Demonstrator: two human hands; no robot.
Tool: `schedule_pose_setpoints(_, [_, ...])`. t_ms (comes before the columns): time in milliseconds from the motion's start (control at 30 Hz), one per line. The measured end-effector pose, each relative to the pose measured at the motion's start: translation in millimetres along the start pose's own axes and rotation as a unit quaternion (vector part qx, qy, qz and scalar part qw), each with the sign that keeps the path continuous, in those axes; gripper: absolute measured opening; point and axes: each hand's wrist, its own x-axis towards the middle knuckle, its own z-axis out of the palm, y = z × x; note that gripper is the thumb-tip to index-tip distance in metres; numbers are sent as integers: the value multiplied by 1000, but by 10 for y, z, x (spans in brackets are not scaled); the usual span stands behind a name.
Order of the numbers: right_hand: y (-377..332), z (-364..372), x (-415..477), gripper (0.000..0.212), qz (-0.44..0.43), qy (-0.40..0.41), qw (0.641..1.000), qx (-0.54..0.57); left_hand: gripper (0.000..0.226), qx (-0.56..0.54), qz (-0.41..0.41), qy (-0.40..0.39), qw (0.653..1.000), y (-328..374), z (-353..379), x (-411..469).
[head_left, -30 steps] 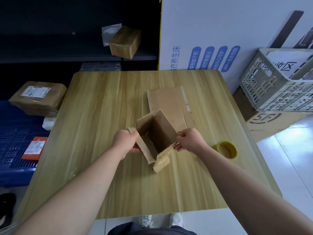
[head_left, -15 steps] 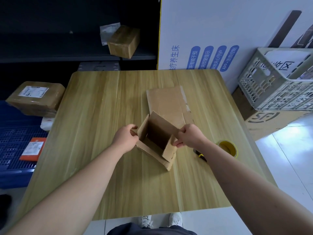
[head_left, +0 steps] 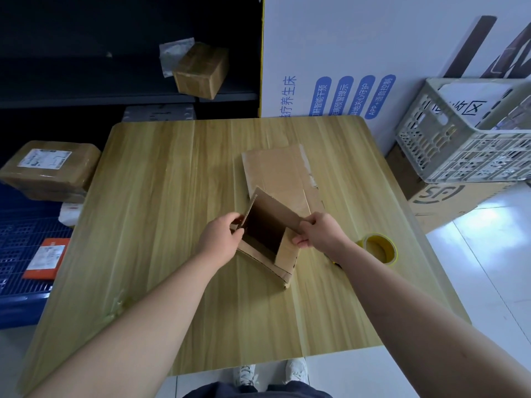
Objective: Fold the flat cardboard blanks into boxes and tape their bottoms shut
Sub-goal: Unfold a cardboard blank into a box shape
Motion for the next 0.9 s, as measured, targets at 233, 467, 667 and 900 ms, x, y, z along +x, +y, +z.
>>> schedule_pose_setpoints(233, [-16,-39,-40,11,-21,-14,999,-44,49,56,3,-6,998,73,-103,150])
schedule_pose_setpoints(467, [57,-105,17,9,-9,47,999,3,42,59,64,-6,996,65,-217,179])
schedule_pose_setpoints(667, [62,-19,123,12,-15,54,997,51,37,24,104,-27,994,-110,-158,-80])
schedule_pose_setpoints(900, [163,86,5,17,-70,70,994,37,42,32,102,-146,983,-233,-50,-191])
